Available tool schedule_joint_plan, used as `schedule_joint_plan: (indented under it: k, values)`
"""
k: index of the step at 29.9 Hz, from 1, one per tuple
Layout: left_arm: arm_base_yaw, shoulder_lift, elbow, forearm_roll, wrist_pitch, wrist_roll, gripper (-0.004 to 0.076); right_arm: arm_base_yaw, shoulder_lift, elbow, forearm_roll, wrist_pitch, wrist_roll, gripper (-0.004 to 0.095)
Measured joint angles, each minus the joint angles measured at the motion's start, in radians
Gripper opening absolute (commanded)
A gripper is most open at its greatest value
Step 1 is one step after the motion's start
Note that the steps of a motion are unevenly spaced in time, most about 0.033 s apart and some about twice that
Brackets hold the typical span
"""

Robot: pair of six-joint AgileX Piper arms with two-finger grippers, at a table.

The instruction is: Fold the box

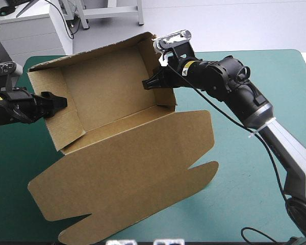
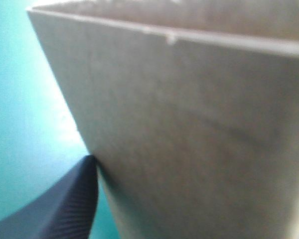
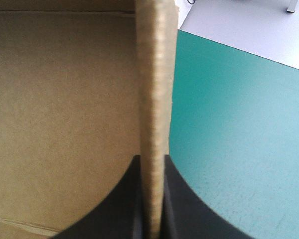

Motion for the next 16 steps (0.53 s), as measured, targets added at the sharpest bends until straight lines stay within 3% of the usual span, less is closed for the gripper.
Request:
schedule_joint_plan:
  k: [3,7,16]
  values:
    - [0.000,0.003,0.000,0.017,-0.005,-0.009,0.0113,0.000,0.000,0.000,-0.009,0.009,0.010,0.0001]
    - [0.001,0.012,0.001,0.017,-0.015,-0.020,-0.0005,0.001,0.000,-0.003,-0.046,0.030,0.033,0.0001]
    - [-0.055,0.033,0.006,0.030,-0.044,-0.026,-0.0008,0.008,-0.004,-0.008,-0.129,0.100,0.097,0.0001]
